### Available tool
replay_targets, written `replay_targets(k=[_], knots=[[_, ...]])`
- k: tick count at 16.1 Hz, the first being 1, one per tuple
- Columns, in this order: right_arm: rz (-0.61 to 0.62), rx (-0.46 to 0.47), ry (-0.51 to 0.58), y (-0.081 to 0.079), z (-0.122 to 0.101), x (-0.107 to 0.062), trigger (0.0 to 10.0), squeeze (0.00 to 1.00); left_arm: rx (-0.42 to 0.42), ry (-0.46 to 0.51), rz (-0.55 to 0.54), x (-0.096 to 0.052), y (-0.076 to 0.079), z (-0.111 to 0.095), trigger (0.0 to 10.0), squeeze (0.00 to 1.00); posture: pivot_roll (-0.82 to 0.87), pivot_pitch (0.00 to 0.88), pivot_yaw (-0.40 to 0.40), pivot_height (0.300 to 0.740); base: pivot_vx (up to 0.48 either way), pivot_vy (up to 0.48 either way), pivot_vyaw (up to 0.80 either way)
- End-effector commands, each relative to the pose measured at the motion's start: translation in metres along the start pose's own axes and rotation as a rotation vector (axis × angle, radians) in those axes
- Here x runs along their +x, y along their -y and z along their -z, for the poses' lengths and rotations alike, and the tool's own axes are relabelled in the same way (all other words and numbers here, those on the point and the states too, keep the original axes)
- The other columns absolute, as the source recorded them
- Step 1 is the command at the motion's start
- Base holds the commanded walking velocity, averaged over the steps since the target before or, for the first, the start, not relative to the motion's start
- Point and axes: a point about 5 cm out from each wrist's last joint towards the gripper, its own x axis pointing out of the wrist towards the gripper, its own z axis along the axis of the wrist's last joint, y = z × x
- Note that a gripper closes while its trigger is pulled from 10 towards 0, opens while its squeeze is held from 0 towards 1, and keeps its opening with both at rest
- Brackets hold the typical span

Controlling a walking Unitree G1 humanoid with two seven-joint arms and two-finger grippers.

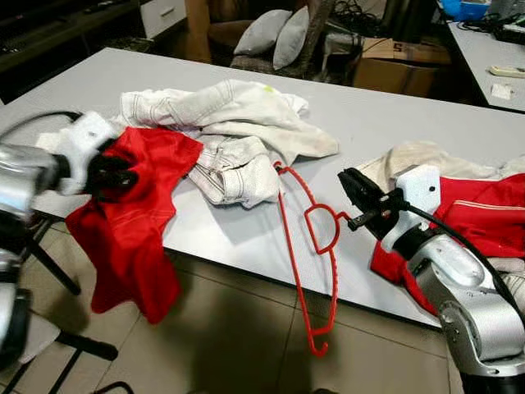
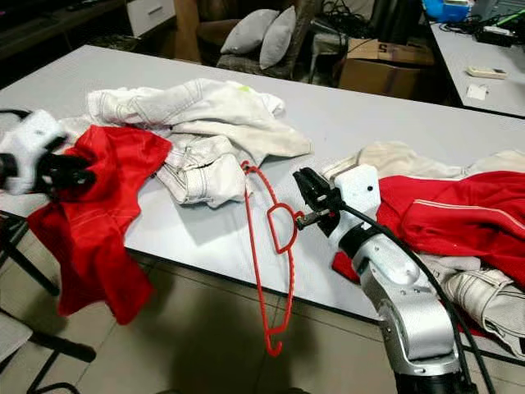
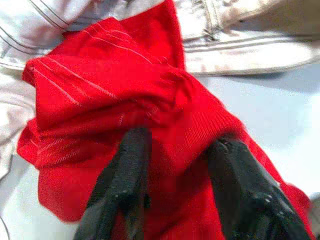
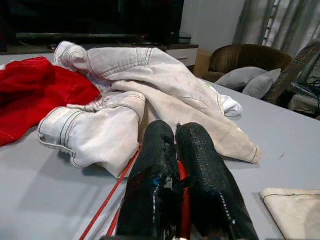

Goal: Hang hanger

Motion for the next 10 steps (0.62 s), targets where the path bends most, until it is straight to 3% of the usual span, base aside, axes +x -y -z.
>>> replay_targets(k=[1, 3, 6, 8, 10], knots=[[-0.011, -0.007, -0.026, 0.001, 0.002, 0.002, 10.0, 0.00, 0.021, 0.016, 0.029, -0.009, -0.003, -0.007, 10.0, 1.00, -0.05, 0.026, -0.013, 0.740, 0.000, 0.000, 0.00], [-0.021, -0.009, -0.038, 0.001, 0.004, 0.001, 10.0, 0.00, 0.026, 0.017, 0.143, -0.024, -0.002, -0.005, 10.0, 1.00, -0.05, 0.028, -0.014, 0.740, 0.000, 0.000, 0.00], [-0.030, -0.011, -0.047, 0.000, 0.005, -0.001, 10.0, 0.00, -0.002, 0.048, 0.212, -0.030, 0.001, -0.004, 10.0, 1.00, -0.05, 0.034, -0.012, 0.740, 0.000, 0.000, 0.00], [-0.033, -0.012, -0.052, 0.000, 0.005, -0.002, 10.0, 0.00, 0.003, 0.017, 0.206, -0.034, 0.001, 0.000, 10.0, 1.00, -0.06, 0.040, -0.012, 0.740, 0.000, 0.000, 0.00], [-0.041, -0.011, -0.060, -0.001, 0.006, -0.004, 10.0, 0.00, 0.024, -0.057, 0.274, -0.037, 0.010, 0.010, 10.0, 1.00, -0.06, 0.041, -0.014, 0.740, 0.000, 0.000, 0.00]])
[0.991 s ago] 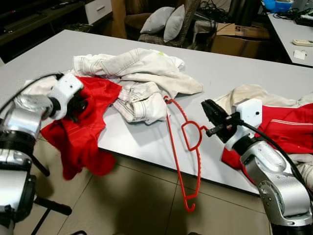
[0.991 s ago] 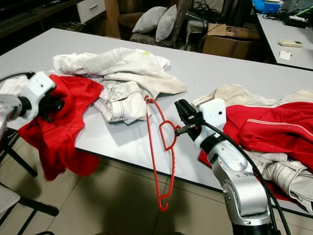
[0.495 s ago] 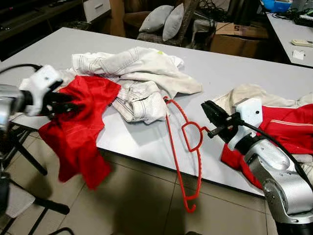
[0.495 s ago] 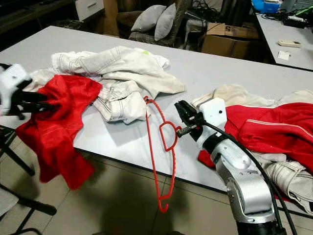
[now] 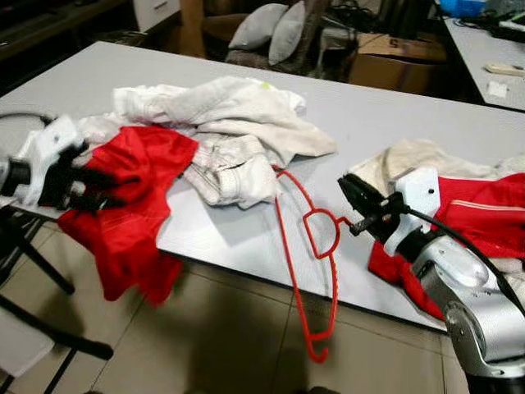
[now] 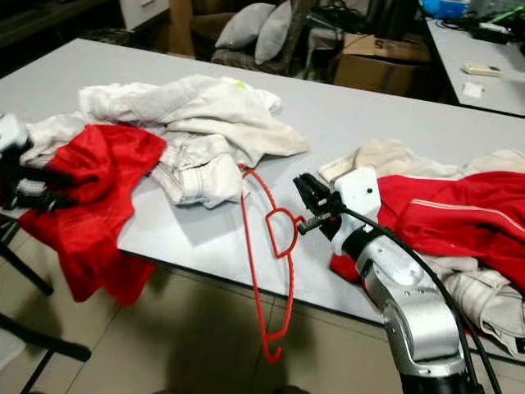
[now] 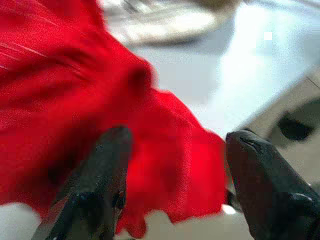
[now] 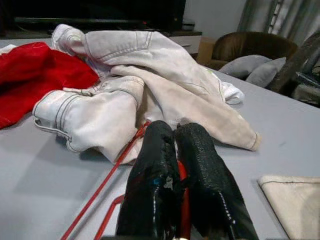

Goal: Hang hanger

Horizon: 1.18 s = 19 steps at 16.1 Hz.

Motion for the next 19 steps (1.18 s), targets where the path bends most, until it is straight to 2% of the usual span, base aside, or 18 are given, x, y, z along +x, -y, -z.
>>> replay_targets(k=[1, 3, 5, 6, 7, 8, 9, 11, 12, 13, 14, 15, 16, 19], knots=[[-0.022, -0.006, -0.028, -0.002, 0.003, -0.001, 10.0, 0.00, 0.025, -0.025, 0.058, 0.003, 0.006, -0.001, 10.0, 1.00, -0.05, 0.042, -0.014, 0.740, 0.000, 0.000, 0.00], [-0.041, -0.002, -0.031, -0.006, 0.004, 0.000, 10.0, 0.00, 0.019, -0.062, 0.151, 0.023, 0.022, 0.011, 10.0, 1.00, -0.05, 0.040, -0.018, 0.740, 0.000, 0.000, 0.00], [-0.056, -0.006, -0.036, -0.008, 0.005, 0.000, 10.0, 0.00, 0.015, -0.077, 0.167, 0.032, 0.027, 0.016, 10.0, 1.00, -0.05, 0.039, -0.019, 0.740, 0.000, 0.000, 0.00], [-0.067, -0.010, -0.042, -0.010, 0.006, 0.000, 10.0, 0.00, 0.011, -0.118, 0.141, 0.042, 0.027, 0.024, 10.0, 1.00, -0.05, 0.037, -0.019, 0.740, 0.000, 0.000, 0.00], [-0.074, -0.011, -0.043, -0.012, 0.006, 0.000, 10.0, 0.00, 0.037, -0.216, 0.062, 0.051, 0.024, 0.036, 10.0, 1.00, -0.05, 0.037, -0.019, 0.740, 0.000, 0.000, 0.00], [-0.075, -0.012, -0.043, -0.012, 0.006, 0.000, 10.0, 0.00, 0.039, -0.230, 0.034, 0.052, 0.023, 0.038, 10.0, 1.00, -0.06, 0.036, -0.017, 0.740, 0.000, 0.000, 0.00], [-0.076, -0.013, -0.044, -0.013, 0.006, -0.001, 10.0, 0.00, 0.071, -0.234, -0.081, 0.054, 0.015, 0.039, 10.0, 1.00, -0.06, 0.035, -0.014, 0.740, 0.000, 0.000, 0.00], [-0.076, -0.016, -0.043, -0.013, 0.006, -0.001, 10.0, 0.00, 0.131, -0.209, -0.189, 0.056, 0.008, 0.035, 10.0, 1.00, -0.06, 0.033, -0.007, 0.740, 0.000, 0.000, 0.00], [-0.074, -0.017, -0.043, -0.013, 0.006, -0.001, 10.0, 0.00, 0.172, -0.167, -0.216, 0.062, 0.008, 0.032, 10.0, 0.70, -0.06, 0.031, -0.005, 0.740, 0.000, 0.000, 0.00], [-0.073, -0.018, -0.043, -0.014, 0.006, -0.001, 10.0, 0.00, 0.200, -0.146, -0.223, 0.067, 0.010, 0.032, 10.0, 0.60, -0.06, 0.030, -0.003, 0.740, 0.000, 0.000, 0.00], [-0.073, -0.020, -0.042, -0.014, 0.006, -0.001, 10.0, 0.00, 0.183, -0.123, -0.220, 0.071, 0.011, 0.033, 10.0, 0.15, -0.06, 0.030, -0.002, 0.740, 0.000, 0.000, 0.00], [-0.071, -0.021, -0.042, -0.014, 0.006, -0.001, 10.0, 0.00, 0.173, -0.118, -0.218, 0.074, 0.012, 0.036, 4.8, 0.00, -0.06, 0.030, -0.002, 0.740, 0.000, 0.000, 0.00], [-0.070, -0.023, -0.042, -0.013, 0.006, -0.001, 10.0, 0.00, 0.161, -0.130, -0.204, 0.075, 0.012, 0.040, 0.0, 0.00, -0.06, 0.031, -0.002, 0.740, 0.000, 0.000, 0.00], [-0.068, -0.026, -0.041, -0.013, 0.005, -0.001, 10.0, 0.00, 0.157, -0.131, -0.225, 0.074, 0.010, 0.044, 0.0, 0.00, -0.06, 0.034, -0.003, 0.740, 0.000, 0.000, 0.00]])
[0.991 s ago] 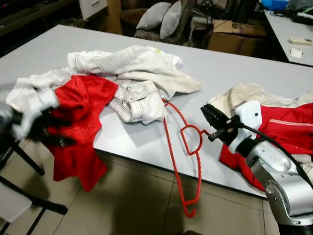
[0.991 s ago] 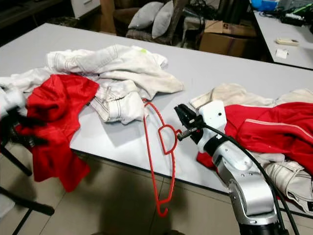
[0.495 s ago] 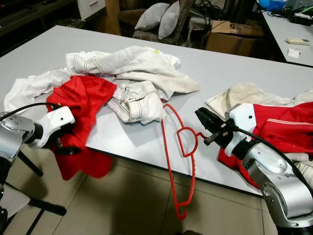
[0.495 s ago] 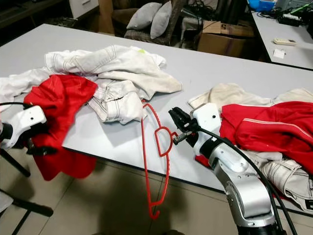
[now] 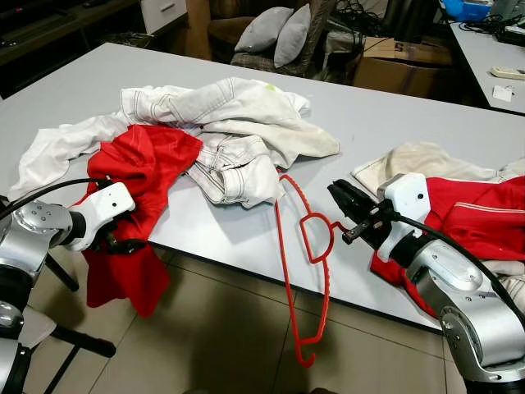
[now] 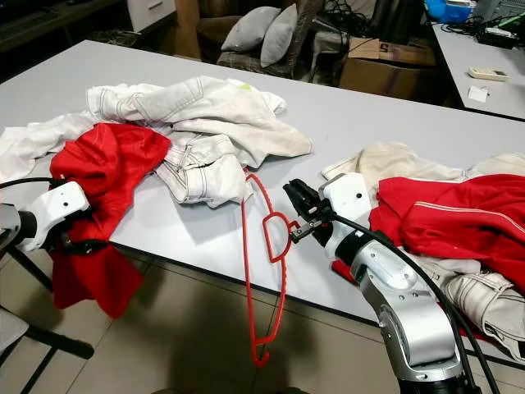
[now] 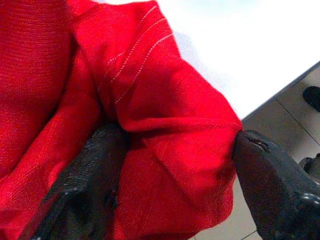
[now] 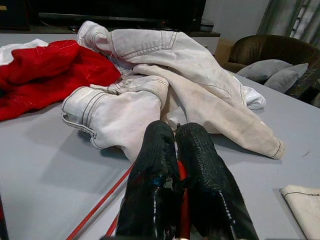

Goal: Hang hanger

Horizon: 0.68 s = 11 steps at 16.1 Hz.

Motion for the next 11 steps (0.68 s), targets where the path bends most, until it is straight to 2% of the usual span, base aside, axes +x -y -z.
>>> replay_targets(k=[1, 3, 11], knots=[[-0.015, -0.002, -0.027, -0.0027, 0.0035, -0.0008, 10.0, 0.00, 0.002, 0.002, -0.038, -0.0005, -0.0045, -0.0021, 0.0, 0.00, -0.06, 0.034, -0.003, 0.740, 0.000, 0.000, 0.00], [-0.015, -0.007, -0.028, -0.0024, 0.0036, -0.0009, 10.0, 0.00, 0.000, 0.013, -0.046, -0.0022, -0.0068, -0.0024, 0.0, 0.00, -0.06, 0.036, -0.004, 0.740, 0.000, 0.000, 0.00], [-0.014, -0.017, -0.025, -0.0022, 0.0028, 0.0013, 10.0, 0.00, 0.013, 0.046, 0.031, -0.0083, -0.0082, -0.0078, 0.0, 0.00, -0.06, 0.030, -0.007, 0.740, 0.000, 0.000, 0.00]])
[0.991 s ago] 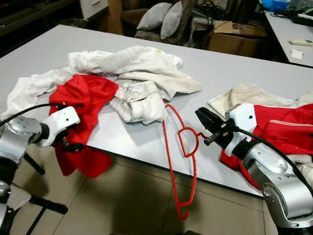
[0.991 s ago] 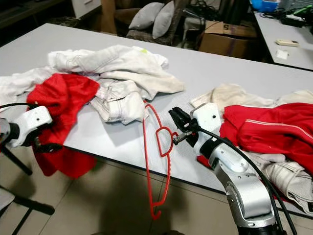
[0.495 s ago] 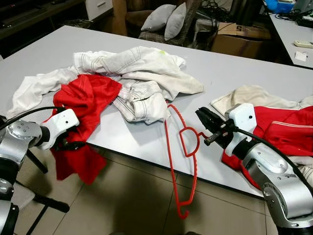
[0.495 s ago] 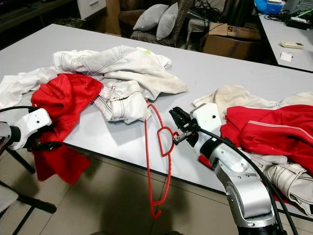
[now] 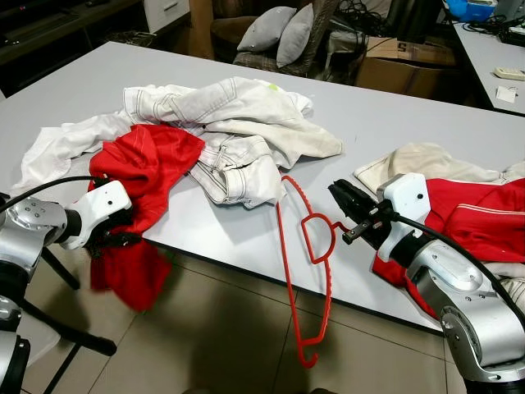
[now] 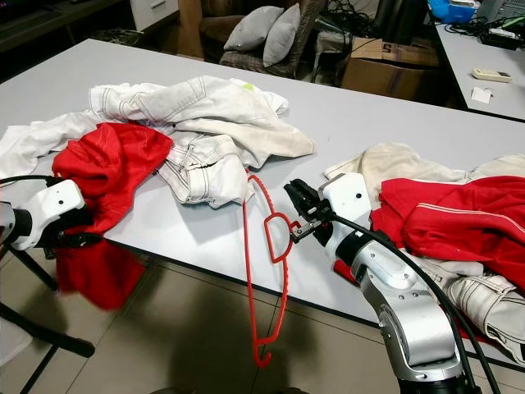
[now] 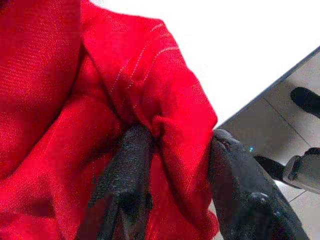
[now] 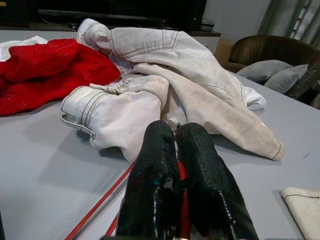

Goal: Hang hanger

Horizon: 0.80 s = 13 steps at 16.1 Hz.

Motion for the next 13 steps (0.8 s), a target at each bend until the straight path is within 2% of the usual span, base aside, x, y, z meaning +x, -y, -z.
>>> replay_targets(k=[1, 4, 6, 8, 9, 10, 11, 12, 13], knots=[[-0.018, -0.008, -0.023, -0.002, 0.003, 0.001, 10.0, 0.00, 0.013, 0.032, -0.014, -0.004, -0.005, -0.007, 0.0, 0.00, -0.06, 0.029, -0.007, 0.740, 0.000, 0.000, 0.00], [-0.014, -0.012, -0.022, -0.001, 0.002, 0.001, 10.0, 0.00, 0.035, 0.043, 0.000, -0.013, -0.008, -0.013, 0.0, 0.00, -0.06, 0.029, -0.007, 0.740, 0.000, 0.000, 0.00], [-0.013, -0.015, -0.023, 0.000, 0.002, -0.001, 10.0, 0.00, 0.040, 0.151, 0.091, -0.028, -0.008, -0.037, 0.0, 0.00, -0.06, 0.030, -0.009, 0.740, 0.000, 0.000, 0.00], [-0.013, -0.016, -0.023, 0.001, 0.002, -0.001, 10.0, 0.00, 0.066, 0.199, 0.114, -0.034, -0.010, -0.052, 0.0, 0.00, -0.06, 0.030, -0.009, 0.740, 0.000, 0.000, 0.00], [-0.013, -0.017, -0.021, 0.001, 0.002, 0.000, 10.0, 0.00, 0.090, 0.231, -0.016, -0.036, -0.027, -0.068, 0.0, 0.00, -0.06, 0.030, -0.009, 0.740, 0.000, 0.000, 0.00], [-0.015, -0.018, -0.020, 0.002, 0.001, 0.001, 10.0, 0.00, 0.111, 0.246, -0.296, -0.043, -0.058, -0.091, 0.0, 0.00, -0.05, 0.020, -0.012, 0.740, 0.000, 0.000, 0.00], [-0.016, -0.020, -0.018, 0.002, 0.001, 0.002, 10.0, 0.00, 0.145, 0.288, -0.523, -0.060, -0.080, -0.119, 0.0, 0.00, -0.05, 0.020, -0.012, 0.740, 0.000, 0.000, 0.00], [-0.014, -0.024, -0.018, 0.003, 0.001, 0.002, 10.0, 0.00, 0.181, 0.333, -0.595, -0.070, -0.087, -0.141, 0.0, 0.00, -0.06, 0.017, 0.006, 0.740, 0.000, 0.000, 0.00], [-0.005, -0.023, -0.018, 0.003, 0.002, 0.001, 10.0, 0.00, 0.219, 0.348, -0.572, -0.073, -0.086, -0.156, 0.0, 0.00, -0.07, 0.020, 0.018, 0.740, 0.000, 0.000, 0.00]])
